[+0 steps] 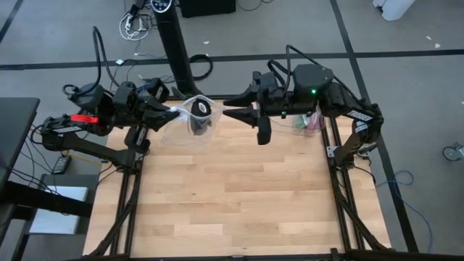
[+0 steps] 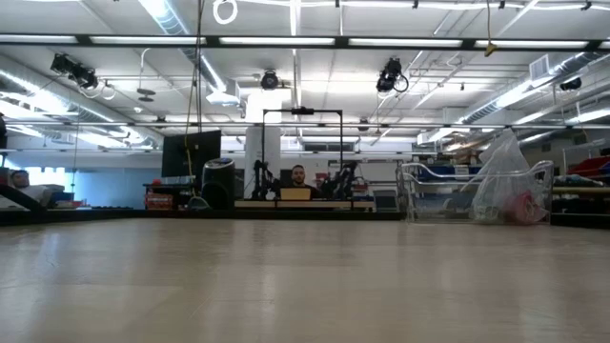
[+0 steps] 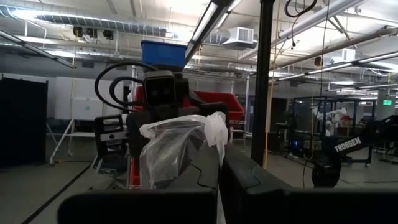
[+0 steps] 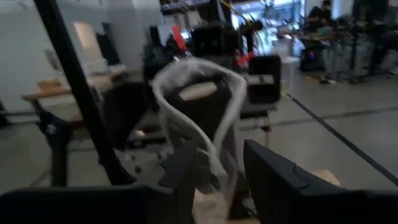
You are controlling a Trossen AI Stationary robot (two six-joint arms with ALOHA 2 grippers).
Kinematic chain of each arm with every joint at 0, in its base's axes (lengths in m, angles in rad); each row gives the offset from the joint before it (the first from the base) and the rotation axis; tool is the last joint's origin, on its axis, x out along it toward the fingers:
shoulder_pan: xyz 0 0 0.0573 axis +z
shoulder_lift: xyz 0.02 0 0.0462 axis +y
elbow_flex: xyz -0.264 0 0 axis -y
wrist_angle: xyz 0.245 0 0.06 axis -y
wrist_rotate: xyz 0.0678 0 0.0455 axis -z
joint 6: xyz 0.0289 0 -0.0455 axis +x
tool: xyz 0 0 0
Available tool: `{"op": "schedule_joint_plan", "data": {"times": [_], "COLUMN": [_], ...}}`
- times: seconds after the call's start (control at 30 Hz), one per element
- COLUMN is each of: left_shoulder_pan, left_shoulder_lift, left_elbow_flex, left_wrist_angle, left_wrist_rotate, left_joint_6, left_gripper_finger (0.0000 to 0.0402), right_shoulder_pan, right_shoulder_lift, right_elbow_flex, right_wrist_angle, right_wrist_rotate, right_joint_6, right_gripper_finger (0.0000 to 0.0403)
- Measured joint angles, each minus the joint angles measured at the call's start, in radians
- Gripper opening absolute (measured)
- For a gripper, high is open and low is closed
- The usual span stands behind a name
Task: Roll bandage
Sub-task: Put the black bandage into the transparent ziplock bag
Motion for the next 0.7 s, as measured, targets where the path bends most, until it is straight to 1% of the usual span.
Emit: {"op": "schedule_joint_plan", "data": {"times": [0.1, 0.17, 0.23, 0.33, 0.37, 0.53, 0.7], "left_shoulder_pan": [0.000, 0.000, 0.000, 0.000, 0.000, 0.000, 0.000], "left_shoulder_lift": [-0.002, -0.003, -0.003, -0.003, -0.002, -0.003, -0.002], "left_elbow_flex": [0.000, 0.000, 0.000, 0.000, 0.000, 0.000, 0.000], "left_wrist_angle": [0.007, 0.013, 0.012, 0.008, 0.008, 0.001, -0.105], "left_wrist_rotate": [-0.002, -0.002, -0.003, -0.004, -0.004, -0.008, -0.055], "left_joint_6": [0.000, 0.000, 0.000, 0.000, 0.000, -0.005, -0.034], "left_gripper_finger": [0.0005, 0.0005, 0.0005, 0.0005, 0.0005, 0.0005, 0.0005], "right_shoulder_pan": [-0.009, -0.010, -0.010, -0.010, -0.010, -0.016, -0.025], "right_shoulder_lift": [0.005, 0.018, 0.023, 0.021, 0.020, 0.014, -0.008], "right_elbow_flex": [0.001, 0.001, 0.000, 0.000, 0.001, 0.000, 0.048], "right_wrist_angle": [0.016, 0.026, 0.029, 0.041, 0.040, 0.034, -0.006], "right_wrist_rotate": [-0.040, -0.029, -0.010, -0.021, -0.024, -0.025, -0.025], "right_joint_6": [0.016, 0.013, -0.003, -0.012, -0.015, -0.030, -0.029], "right_gripper_finger": [0.0117, 0.0101, 0.0075, 0.0021, 0.0011, 0.0005, 0.0003]}}
